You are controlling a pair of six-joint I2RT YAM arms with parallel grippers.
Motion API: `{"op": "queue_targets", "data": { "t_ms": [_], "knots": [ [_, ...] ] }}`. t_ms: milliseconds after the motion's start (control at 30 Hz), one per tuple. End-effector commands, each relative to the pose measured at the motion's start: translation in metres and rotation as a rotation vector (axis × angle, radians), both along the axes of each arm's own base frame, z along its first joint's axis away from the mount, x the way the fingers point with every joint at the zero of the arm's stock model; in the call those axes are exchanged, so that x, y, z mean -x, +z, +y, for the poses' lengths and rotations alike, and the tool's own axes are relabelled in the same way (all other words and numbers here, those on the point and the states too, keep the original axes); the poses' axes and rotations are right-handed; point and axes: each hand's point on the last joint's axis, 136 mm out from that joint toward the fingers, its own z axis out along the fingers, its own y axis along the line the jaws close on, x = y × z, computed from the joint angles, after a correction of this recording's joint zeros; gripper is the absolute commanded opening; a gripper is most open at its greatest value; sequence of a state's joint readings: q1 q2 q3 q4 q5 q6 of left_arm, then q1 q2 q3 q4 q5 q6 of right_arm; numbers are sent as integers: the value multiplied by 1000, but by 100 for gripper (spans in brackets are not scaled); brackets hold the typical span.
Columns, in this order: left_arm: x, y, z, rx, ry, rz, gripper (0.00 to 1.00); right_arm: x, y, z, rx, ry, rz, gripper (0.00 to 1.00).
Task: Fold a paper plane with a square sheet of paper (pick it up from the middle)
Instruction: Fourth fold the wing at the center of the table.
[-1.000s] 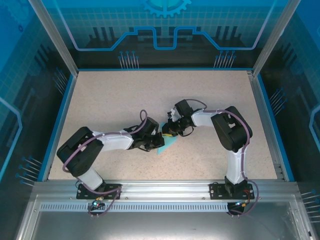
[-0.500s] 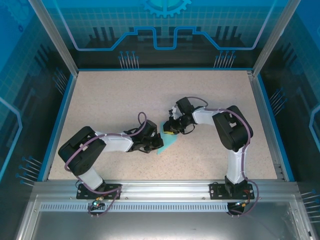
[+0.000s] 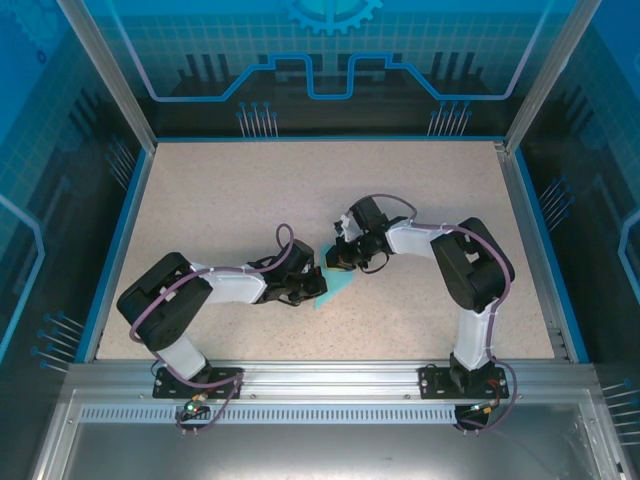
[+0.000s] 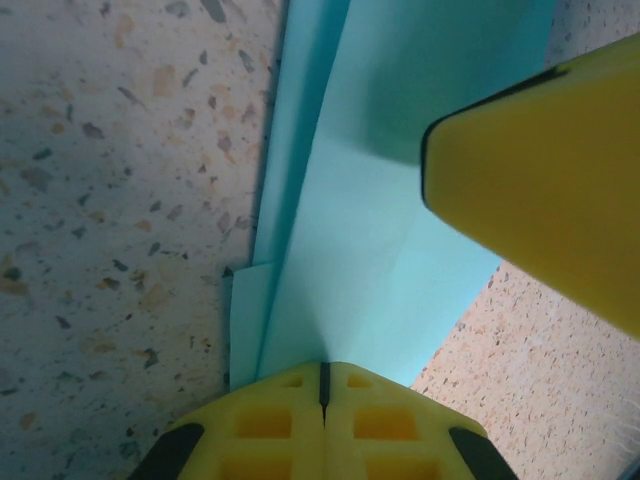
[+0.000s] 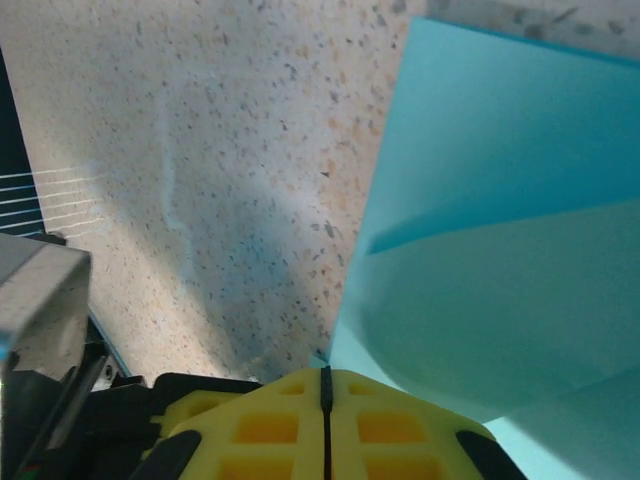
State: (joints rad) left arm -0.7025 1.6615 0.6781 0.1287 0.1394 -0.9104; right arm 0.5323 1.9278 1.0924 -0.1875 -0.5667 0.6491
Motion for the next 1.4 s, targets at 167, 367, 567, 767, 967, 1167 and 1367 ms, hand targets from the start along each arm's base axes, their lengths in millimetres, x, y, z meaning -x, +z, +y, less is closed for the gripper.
{"op": "queue_targets", "data": {
  "t_ms": [167, 367, 567, 767, 967, 1167, 1367],
  "knots": [
    [41, -65, 53, -250, 16, 181, 0, -26, -27, -25, 83, -80, -34, 6],
    [46, -72, 56, -256, 12, 199, 0, -59, -22, -55, 86, -155, -86, 7],
    [50, -77, 58, -270, 1, 211, 0, -78, -35, -80, 70, -214, -56, 8],
    [55, -82, 63, -283, -2, 224, 0, -91, -29, -95, 85, -251, -52, 9],
    [58, -83, 64, -289, -11, 228, 0, -99, -11, -97, 92, -239, -71, 9],
    [58, -83, 63, -290, -17, 224, 0, -81, 27, -71, 23, -170, -114, 10],
    [58, -84, 62, -289, -21, 226, 0, -61, 13, -46, 48, -147, -90, 8]
  ]
}}
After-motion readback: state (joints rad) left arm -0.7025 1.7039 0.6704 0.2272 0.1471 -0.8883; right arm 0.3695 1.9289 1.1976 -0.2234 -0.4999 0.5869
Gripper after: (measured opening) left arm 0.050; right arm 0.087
